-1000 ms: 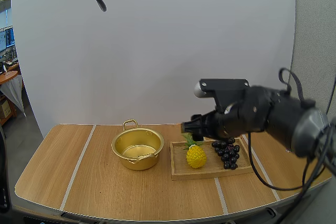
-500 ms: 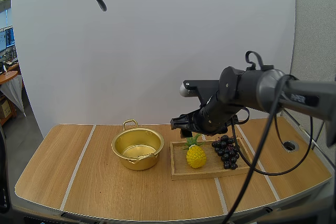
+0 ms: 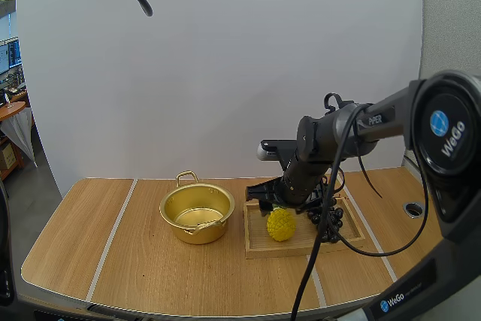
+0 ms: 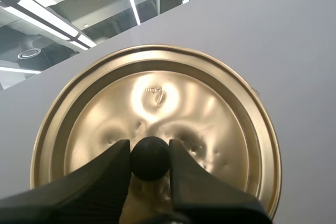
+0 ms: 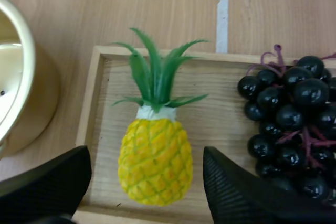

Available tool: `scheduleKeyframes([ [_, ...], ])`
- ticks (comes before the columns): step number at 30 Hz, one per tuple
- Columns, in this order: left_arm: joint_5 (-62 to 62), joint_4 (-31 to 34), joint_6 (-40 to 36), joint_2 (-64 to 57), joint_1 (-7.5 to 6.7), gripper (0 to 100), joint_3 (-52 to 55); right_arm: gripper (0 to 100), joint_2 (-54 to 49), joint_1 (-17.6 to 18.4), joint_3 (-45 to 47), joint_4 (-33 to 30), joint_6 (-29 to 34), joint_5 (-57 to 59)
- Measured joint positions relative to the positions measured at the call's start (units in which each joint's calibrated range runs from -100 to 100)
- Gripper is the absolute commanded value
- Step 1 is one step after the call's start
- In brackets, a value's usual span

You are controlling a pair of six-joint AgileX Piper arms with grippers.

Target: Open the pot, put the pineapple inside, and close it

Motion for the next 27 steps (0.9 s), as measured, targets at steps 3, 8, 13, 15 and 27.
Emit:
scheduleKeyframes([
  [3, 0.00, 0.00, 0.00, 0.00, 0.00, 0, 0.00, 100, 0.76, 0.00, -1.80, -1.65, 2.11, 0.85],
  [8, 0.00, 0.00, 0.00, 0.00, 0.00, 0, 0.00, 100, 2.67, 0.00, -2.38, -1.47, 2.93, 1.54],
  [13, 0.00, 0.00, 0.00, 0.00, 0.00, 0, 0.00, 100, 5.97, 0.00, -2.38, -0.95, 3.13, 1.58],
  [15, 0.00, 0.00, 0.00, 0.00, 0.00, 0, 0.00, 100, 7.44, 0.00, -2.38, -0.83, 3.13, 1.23],
  [27, 0.00, 0.00, 0.00, 0.00, 0.00, 0, 0.00, 100, 13.19, 0.00, -2.38, -0.70, 3.13, -3.16],
])
